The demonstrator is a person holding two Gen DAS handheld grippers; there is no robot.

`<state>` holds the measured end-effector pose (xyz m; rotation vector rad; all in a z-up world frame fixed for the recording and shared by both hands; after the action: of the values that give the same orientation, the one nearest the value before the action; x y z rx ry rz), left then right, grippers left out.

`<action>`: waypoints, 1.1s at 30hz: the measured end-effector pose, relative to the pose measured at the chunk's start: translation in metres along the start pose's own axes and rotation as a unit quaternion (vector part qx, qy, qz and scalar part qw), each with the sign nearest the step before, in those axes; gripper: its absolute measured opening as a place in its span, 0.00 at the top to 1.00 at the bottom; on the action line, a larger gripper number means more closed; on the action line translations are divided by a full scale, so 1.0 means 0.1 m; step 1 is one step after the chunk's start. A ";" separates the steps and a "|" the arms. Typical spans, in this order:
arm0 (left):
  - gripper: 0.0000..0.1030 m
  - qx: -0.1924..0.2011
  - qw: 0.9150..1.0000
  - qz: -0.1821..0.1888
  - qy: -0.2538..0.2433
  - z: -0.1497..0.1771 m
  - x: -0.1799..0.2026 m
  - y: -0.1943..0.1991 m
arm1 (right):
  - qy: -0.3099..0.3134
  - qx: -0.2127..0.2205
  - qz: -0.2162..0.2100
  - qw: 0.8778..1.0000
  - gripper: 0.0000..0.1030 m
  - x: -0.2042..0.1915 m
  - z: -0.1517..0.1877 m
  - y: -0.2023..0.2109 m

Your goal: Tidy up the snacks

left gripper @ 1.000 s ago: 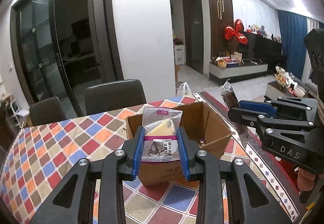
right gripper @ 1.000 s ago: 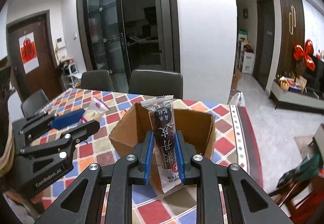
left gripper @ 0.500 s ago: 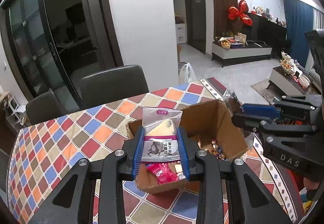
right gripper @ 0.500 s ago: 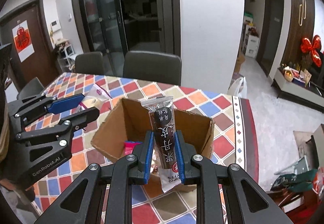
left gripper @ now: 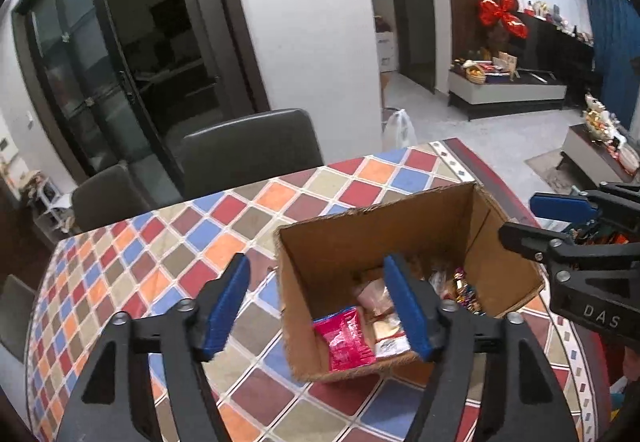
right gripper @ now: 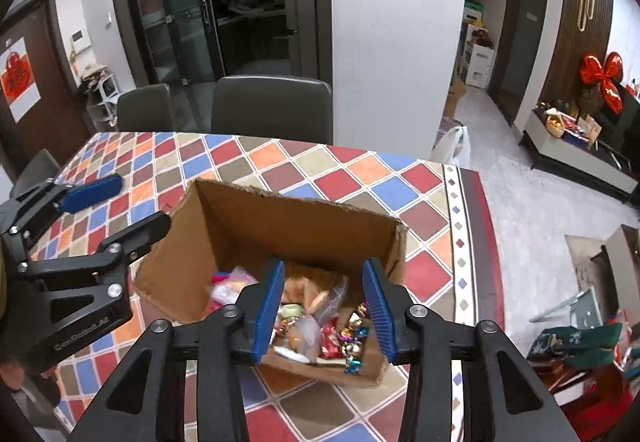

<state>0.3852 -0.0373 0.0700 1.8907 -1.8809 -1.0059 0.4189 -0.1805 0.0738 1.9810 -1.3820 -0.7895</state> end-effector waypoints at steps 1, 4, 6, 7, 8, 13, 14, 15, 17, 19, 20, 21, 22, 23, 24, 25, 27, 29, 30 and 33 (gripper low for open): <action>0.23 0.005 1.000 -0.005 0.003 0.02 -0.01 0.04 | -0.002 -0.002 0.001 1.000 0.58 0.00 0.02 0.02; 0.16 0.021 1.000 -0.020 0.011 0.11 -0.05 0.20 | -0.004 0.002 0.004 1.000 0.47 -0.03 0.11 0.11; 0.14 0.030 0.999 -0.029 0.014 0.17 -0.06 0.31 | 0.001 0.013 0.012 1.000 0.43 -0.06 0.17 0.19; 0.12 0.036 0.999 -0.031 0.017 0.20 -0.07 0.37 | 0.002 0.019 0.015 1.000 0.39 -0.07 0.21 0.24; 0.10 0.041 0.998 -0.033 0.020 0.22 -0.08 0.41 | 0.001 0.023 0.016 1.000 0.37 -0.08 0.23 0.28; 0.03 0.069 0.996 -0.039 0.041 0.37 -0.14 0.69 | -0.014 0.050 0.014 0.999 0.27 -0.11 0.41 0.51; 0.03 0.076 0.995 -0.042 0.044 0.41 -0.14 0.75 | -0.019 0.055 0.012 0.998 0.27 -0.11 0.45 0.55; 0.01 0.083 0.995 -0.042 0.045 0.45 -0.13 0.82 | -0.021 0.060 0.011 0.998 0.27 -0.12 0.49 0.59; 0.00 0.093 0.994 -0.046 0.046 0.52 -0.13 0.92 | -0.024 0.069 0.010 0.997 0.24 -0.14 0.55 0.67; 0.00 0.102 0.992 -0.049 0.049 0.60 -0.14 1.00 | -0.028 0.075 0.006 0.997 0.21 -0.16 0.63 0.73; 0.00 0.108 0.992 -0.051 0.051 0.64 -0.14 1.05 | -0.031 0.079 0.003 0.996 0.21 -0.17 0.67 0.76; 0.00 0.114 0.991 -0.053 0.052 0.70 -0.14 1.10 | -0.033 0.083 0.001 0.996 0.21 -0.18 0.71 0.79; 0.00 0.118 0.990 -0.054 0.051 0.74 -0.14 1.14 | -0.035 0.087 0.001 0.996 0.19 -0.19 0.76 0.82; 0.00 0.125 0.989 -0.056 0.050 0.80 -0.13 1.18 | -0.038 0.091 0.001 0.995 0.18 -0.20 0.81 0.85; 0.00 0.129 0.989 -0.060 0.047 0.85 -0.12 1.22 | -0.039 0.096 0.001 0.995 0.16 -0.21 0.86 0.87; 0.00 0.131 0.988 -0.064 0.044 0.90 -0.10 1.25 | -0.039 0.100 0.004 0.994 0.16 -0.23 0.92 0.89; 0.00 0.130 0.989 -0.065 0.042 1.00 -0.08 1.29 | -0.037 0.106 0.005 0.994 0.16 -0.25 1.02 0.92; 0.00 0.128 0.989 -0.059 0.046 1.10 -0.07 1.32 | -0.039 0.110 0.004 0.993 0.16 -0.29 1.13 0.95; 0.00 0.128 0.989 -0.057 0.049 1.16 -0.07 1.34 | -0.040 0.112 0.005 0.993 0.16 -0.30 1.18 0.96; 0.00 0.128 0.988 -0.060 0.057 1.31 -0.06 1.39 | -0.039 0.122 0.018 0.992 0.16 -0.33 1.35 1.02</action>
<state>0.1959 -0.0117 0.0681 2.1788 -1.9260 -0.6974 0.2474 -0.1956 0.0668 2.1220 -1.6212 -0.7154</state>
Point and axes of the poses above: each gripper's, at about its wrist camera, not at the fingertips, and y roughly against the way its jaws point, x to its right, z to its underside, the point moved 2 cm from there along -y, roughly the way its jaws point, and after that the axes turned 8 degrees about -z, right-handed, at the moved point
